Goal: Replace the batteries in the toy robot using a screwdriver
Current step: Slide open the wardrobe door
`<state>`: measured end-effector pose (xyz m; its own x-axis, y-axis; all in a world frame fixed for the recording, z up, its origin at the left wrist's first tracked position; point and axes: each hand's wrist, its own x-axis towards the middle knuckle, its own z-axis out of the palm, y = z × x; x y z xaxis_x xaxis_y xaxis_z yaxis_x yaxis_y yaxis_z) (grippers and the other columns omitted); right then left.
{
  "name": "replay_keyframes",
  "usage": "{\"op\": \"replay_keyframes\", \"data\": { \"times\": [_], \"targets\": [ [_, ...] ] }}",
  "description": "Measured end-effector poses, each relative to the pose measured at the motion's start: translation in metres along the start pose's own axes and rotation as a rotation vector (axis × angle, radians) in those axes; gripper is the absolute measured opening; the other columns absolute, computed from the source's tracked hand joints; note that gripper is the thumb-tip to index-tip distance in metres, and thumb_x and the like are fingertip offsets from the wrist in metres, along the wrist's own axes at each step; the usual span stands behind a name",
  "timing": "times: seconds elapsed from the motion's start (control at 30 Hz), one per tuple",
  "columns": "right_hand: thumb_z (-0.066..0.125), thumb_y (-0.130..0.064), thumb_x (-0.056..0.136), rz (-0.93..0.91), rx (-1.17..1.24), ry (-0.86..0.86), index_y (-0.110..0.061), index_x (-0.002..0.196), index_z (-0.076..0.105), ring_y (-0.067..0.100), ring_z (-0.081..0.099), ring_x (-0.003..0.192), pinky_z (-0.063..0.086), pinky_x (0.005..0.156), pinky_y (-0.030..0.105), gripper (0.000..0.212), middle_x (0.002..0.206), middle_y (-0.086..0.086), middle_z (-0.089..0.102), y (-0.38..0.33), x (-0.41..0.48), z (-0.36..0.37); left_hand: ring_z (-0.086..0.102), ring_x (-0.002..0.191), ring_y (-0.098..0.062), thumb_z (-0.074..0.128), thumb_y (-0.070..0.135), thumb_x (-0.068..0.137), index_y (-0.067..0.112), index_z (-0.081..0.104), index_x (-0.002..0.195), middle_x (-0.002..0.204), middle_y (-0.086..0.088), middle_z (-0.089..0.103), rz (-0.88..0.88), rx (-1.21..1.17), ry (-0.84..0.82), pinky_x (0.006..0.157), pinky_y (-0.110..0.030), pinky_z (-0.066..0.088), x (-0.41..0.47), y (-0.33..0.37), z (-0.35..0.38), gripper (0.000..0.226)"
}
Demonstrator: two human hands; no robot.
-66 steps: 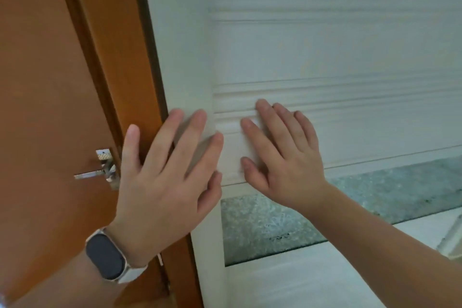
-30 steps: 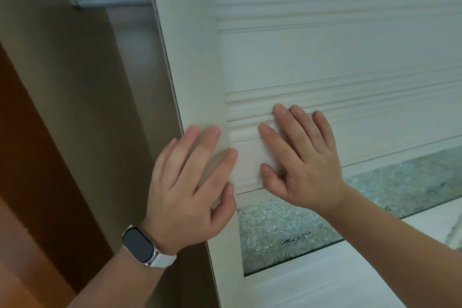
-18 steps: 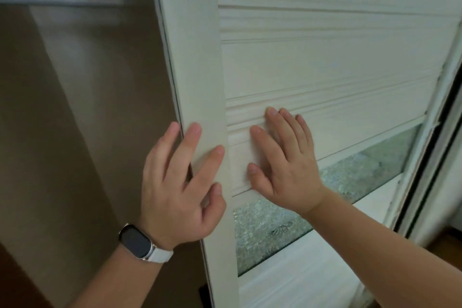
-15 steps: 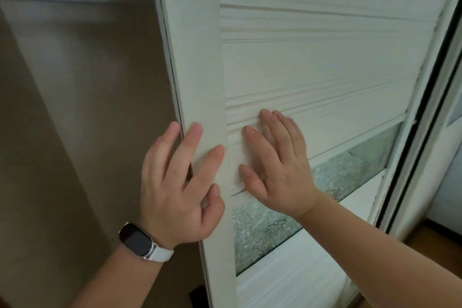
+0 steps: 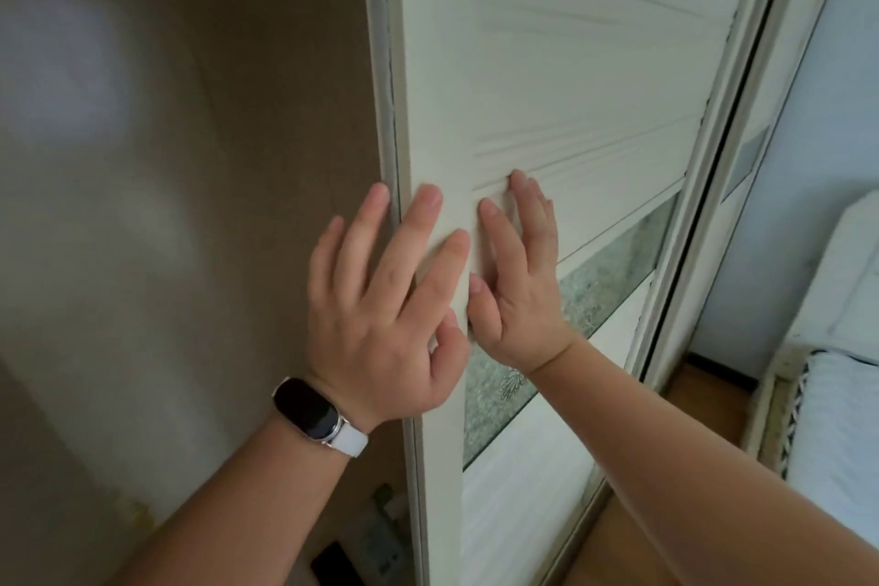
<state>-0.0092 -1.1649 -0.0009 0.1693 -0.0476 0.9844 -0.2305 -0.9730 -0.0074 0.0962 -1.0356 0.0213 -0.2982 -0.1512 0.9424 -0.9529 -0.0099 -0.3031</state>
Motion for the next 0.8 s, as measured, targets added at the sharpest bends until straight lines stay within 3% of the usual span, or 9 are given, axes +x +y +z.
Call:
{"op": "replay_keyframes", "data": {
  "times": [0.4, 0.8],
  "targets": [
    [0.028, -0.038, 0.104, 0.047, -0.041, 0.031, -0.003, 0.137, 0.039, 0.052, 0.036, 0.136, 0.032, 0.107, 0.068, 0.050, 0.146, 0.033, 0.031, 0.062, -0.003, -0.005, 0.037, 0.136, -0.044, 0.049, 0.026, 0.087, 0.008, 0.073, 0.120, 0.148, -0.015, 0.038, 0.011, -0.056, -0.031, 0.102, -0.062, 0.041, 0.016, 0.021, 0.059, 0.045],
    [0.026, -0.040, 0.103, 0.041, -0.050, 0.051, -0.004, 0.138, 0.039, 0.051, 0.037, 0.136, 0.033, 0.106, 0.068, 0.051, 0.146, 0.034, 0.035, 0.150, -0.007, -0.014, 0.034, 0.136, -0.043, 0.051, 0.025, 0.085, 0.012, 0.064, 0.124, 0.148, -0.014, 0.037, 0.022, -0.082, -0.031, 0.099, -0.063, 0.044, 0.036, 0.051, 0.138, 0.043]
  ]
}}
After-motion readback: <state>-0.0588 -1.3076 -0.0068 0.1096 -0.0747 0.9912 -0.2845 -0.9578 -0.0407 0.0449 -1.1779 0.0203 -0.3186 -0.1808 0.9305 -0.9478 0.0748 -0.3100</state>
